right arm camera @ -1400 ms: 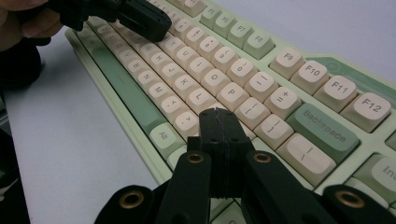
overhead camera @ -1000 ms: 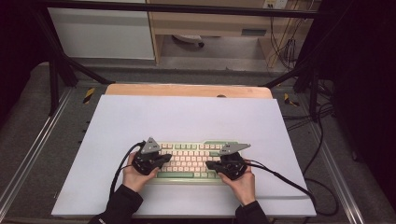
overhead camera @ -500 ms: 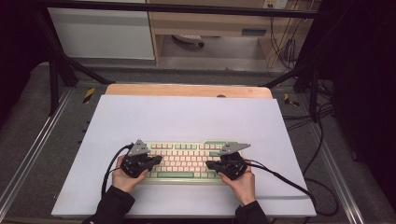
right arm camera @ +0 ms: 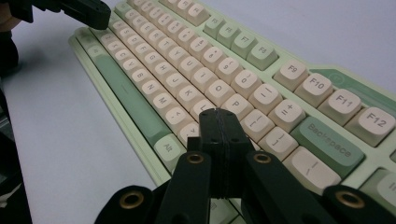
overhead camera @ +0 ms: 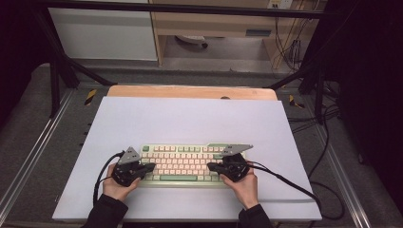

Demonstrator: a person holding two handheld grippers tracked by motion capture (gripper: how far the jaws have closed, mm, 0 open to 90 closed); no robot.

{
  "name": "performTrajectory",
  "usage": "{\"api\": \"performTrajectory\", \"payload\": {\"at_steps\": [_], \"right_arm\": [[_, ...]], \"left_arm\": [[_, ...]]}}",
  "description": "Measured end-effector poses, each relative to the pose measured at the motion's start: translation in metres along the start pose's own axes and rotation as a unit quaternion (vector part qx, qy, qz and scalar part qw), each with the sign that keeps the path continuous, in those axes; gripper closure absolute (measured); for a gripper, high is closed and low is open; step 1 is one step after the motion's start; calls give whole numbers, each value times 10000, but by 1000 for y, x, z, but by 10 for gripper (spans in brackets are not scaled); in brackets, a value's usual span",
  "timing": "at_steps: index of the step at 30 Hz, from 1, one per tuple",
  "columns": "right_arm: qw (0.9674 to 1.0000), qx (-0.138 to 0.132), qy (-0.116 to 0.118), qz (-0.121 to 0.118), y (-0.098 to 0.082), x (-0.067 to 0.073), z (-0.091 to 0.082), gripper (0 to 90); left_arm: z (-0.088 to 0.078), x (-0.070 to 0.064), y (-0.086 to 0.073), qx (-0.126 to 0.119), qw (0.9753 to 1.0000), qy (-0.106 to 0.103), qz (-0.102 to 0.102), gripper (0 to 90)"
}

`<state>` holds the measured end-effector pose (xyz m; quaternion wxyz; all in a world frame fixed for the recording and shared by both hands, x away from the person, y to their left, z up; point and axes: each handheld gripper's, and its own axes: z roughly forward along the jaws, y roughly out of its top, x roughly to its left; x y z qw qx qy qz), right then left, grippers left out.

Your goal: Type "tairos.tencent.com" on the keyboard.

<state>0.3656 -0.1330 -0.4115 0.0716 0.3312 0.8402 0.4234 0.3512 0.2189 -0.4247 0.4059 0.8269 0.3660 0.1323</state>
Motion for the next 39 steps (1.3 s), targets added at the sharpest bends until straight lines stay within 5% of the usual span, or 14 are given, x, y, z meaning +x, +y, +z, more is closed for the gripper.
{"api": "performTrajectory", "payload": {"at_steps": [12,39], "right_arm": [[9999,91,77,-98,5,7,13,900],[9995,252,112,-159,-2,10,30,900]], "left_arm": [[-13,7,-8,-122,9998,65,-112,900],[-12,7,-11,-123,9999,44,-109,900]]}}
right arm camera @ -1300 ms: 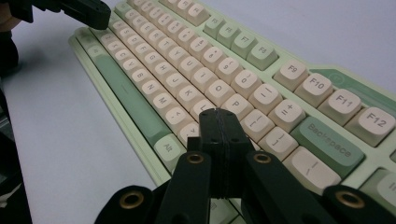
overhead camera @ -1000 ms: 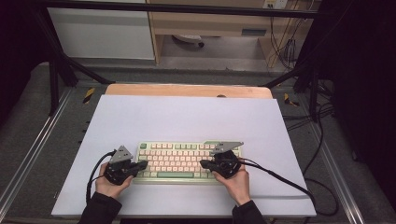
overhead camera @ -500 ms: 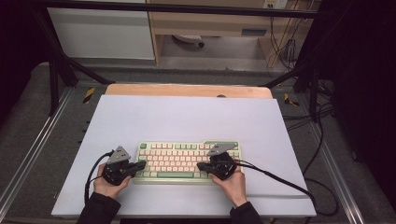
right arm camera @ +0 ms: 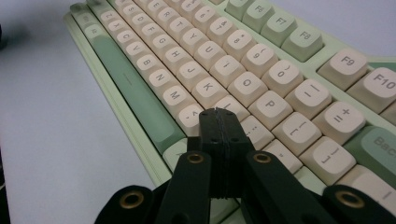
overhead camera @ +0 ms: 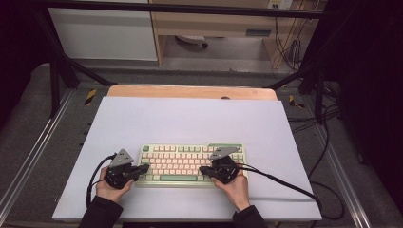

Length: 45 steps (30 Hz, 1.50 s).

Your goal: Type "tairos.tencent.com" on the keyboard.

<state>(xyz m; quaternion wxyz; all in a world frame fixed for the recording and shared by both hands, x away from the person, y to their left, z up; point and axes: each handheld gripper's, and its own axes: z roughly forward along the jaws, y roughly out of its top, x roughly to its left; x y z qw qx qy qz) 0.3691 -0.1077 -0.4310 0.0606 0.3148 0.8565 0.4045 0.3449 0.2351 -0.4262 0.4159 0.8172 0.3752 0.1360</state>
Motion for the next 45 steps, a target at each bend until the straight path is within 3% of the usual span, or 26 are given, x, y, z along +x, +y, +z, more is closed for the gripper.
{"api": "performTrajectory", "payload": {"at_steps": [18,34,45], "right_arm": [[9999,-130,-89,-20,2,-5,-16,900],[9998,-141,-137,25,-1,-10,-23,900],[9998,-136,-138,31,-1,-10,-24,900]], "left_arm": [[3,-4,3,-8,10000,-7,66,900],[16,-26,18,15,9995,-166,263,900],[32,-40,25,156,9987,-208,434,900]]}}
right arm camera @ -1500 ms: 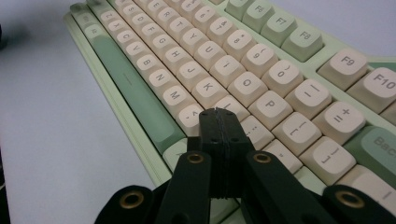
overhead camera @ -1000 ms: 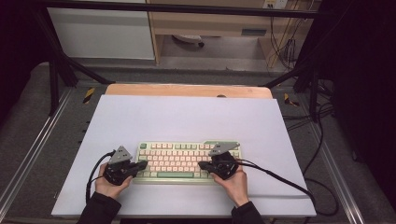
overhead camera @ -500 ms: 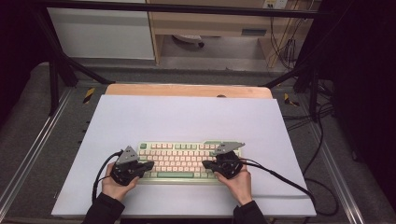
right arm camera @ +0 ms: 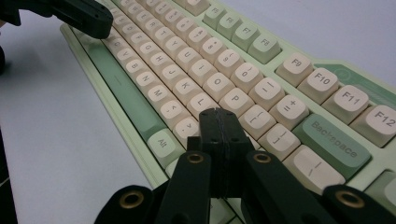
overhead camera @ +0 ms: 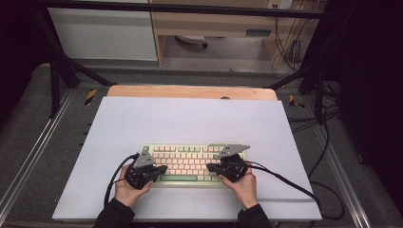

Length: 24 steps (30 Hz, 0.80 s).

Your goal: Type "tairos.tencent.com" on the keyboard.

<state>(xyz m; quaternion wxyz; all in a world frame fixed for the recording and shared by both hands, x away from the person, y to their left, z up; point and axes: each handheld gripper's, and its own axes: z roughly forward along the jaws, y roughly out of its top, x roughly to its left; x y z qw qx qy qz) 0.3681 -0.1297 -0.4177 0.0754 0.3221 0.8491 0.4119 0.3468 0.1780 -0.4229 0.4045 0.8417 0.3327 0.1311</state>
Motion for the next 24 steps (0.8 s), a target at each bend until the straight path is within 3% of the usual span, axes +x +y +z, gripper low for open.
{"api": "performTrajectory", "payload": {"at_steps": [24], "right_arm": [[10000,-25,22,2,0,0,-1,900]], "left_arm": [[10,-2,-2,64,10000,-9,27,900]]}}
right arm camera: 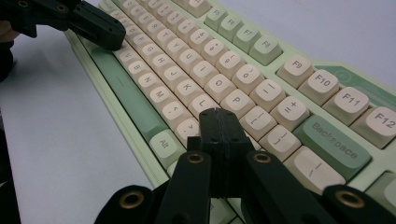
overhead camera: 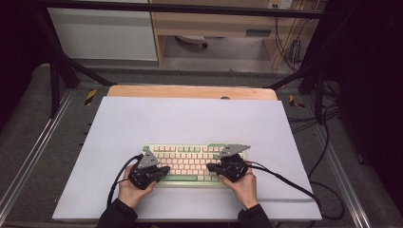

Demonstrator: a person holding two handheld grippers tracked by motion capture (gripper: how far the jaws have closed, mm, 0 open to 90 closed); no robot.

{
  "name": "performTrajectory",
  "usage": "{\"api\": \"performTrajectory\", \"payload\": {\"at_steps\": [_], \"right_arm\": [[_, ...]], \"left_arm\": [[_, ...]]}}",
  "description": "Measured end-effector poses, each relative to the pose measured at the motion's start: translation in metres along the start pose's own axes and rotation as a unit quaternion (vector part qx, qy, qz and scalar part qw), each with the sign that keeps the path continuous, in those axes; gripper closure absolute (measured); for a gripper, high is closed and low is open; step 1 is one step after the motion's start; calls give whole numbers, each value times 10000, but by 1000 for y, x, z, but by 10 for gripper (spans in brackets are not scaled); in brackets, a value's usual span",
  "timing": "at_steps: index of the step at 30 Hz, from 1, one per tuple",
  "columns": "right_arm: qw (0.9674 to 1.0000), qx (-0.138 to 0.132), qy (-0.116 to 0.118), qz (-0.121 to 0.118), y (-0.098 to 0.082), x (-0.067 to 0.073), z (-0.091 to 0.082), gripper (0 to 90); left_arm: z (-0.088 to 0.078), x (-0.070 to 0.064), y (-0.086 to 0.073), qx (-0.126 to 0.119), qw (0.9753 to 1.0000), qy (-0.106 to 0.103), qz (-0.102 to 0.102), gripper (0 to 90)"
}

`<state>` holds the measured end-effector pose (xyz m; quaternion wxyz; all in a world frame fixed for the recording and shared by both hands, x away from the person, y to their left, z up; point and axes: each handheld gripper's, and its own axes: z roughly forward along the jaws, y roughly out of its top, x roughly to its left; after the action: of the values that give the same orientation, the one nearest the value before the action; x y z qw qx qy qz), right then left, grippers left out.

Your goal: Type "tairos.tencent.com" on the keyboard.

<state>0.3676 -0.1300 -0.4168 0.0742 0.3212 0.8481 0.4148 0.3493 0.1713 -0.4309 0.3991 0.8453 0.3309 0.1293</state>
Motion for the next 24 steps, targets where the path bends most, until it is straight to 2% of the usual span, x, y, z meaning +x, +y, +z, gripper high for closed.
{"api": "performTrajectory", "payload": {"at_steps": [8,14,24], "right_arm": [[10000,-1,-16,-15,0,0,0,900],[10000,-21,-28,-27,0,-1,-1,900],[10000,-83,-24,7,2,0,-3,900]], "left_arm": [[-1,0,-1,-32,10000,-9,12,900],[-10,-1,0,-128,9999,-14,41,900],[-30,9,-6,-281,9996,61,-84,900]]}}
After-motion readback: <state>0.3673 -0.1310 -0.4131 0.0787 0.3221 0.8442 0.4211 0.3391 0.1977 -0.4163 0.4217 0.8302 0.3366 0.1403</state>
